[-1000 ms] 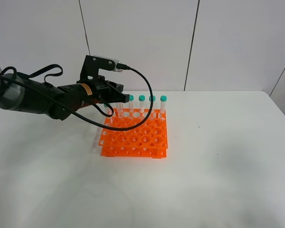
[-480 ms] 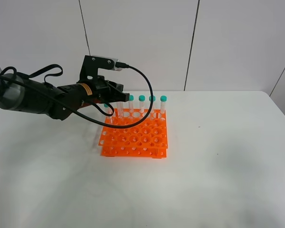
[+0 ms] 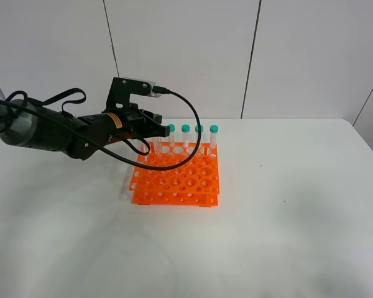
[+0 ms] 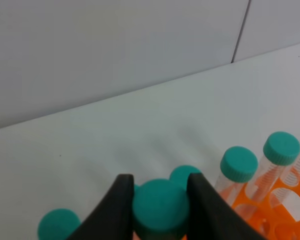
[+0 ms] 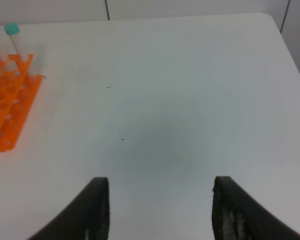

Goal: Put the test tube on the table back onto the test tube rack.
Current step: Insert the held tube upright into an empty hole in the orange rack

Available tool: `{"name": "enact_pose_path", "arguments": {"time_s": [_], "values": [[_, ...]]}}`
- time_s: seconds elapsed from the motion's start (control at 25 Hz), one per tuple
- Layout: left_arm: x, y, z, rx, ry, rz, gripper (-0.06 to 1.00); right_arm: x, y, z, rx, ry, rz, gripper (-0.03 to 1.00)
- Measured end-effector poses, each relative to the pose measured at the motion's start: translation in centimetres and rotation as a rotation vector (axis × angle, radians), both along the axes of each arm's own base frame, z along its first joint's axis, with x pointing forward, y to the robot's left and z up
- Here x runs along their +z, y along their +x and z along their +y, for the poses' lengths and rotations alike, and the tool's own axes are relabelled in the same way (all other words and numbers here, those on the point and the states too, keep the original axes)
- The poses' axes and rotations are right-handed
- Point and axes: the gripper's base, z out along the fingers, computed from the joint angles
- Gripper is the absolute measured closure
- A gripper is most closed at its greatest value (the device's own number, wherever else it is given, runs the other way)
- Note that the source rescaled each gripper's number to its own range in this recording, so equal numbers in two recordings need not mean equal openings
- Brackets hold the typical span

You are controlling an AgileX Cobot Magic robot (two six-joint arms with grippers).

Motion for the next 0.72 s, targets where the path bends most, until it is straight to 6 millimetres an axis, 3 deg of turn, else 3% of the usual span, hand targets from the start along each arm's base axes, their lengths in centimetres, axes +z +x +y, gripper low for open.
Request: {"name": "enact_pose_path", "arguments": {"time_s": [0.72], "values": [[-0.1,-0.02,0.01,0.001,0.004,0.007,0.94,0.0,0.0,0.0,0.0,0.0,0.0,0.38]]}}
